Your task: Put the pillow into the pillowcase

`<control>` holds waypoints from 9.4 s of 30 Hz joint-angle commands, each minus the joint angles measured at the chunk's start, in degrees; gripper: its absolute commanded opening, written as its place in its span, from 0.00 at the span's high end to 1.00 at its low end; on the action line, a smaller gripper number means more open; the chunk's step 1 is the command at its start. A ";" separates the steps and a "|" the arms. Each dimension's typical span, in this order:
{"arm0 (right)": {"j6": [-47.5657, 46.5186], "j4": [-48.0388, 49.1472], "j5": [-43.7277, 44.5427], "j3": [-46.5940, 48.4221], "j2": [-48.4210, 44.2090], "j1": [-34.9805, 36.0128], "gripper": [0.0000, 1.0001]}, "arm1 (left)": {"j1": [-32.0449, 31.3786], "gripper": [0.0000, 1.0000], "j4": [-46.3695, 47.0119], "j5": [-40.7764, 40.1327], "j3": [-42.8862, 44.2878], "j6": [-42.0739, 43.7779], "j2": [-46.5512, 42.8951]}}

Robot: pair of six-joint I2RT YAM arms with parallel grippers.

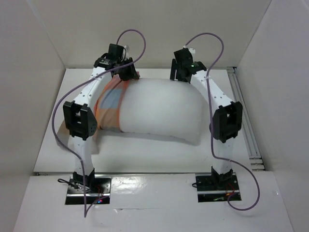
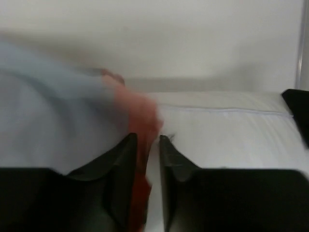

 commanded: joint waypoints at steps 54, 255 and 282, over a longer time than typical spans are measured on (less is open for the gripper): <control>11.48 32.57 -37.94 -51.18 -31.51 -8.25 1.00 | -16.40 1.00 4.78 -9.46 -18.35 10.20 -21.69; 14.81 48.39 -56.40 -9.69 -3.09 -9.55 1.00 | -18.62 1.00 16.89 16.30 25.85 3.80 5.03; 11.93 57.81 -28.01 -39.00 -35.70 -5.78 1.00 | -7.72 1.00 36.85 37.26 13.68 -12.92 -3.48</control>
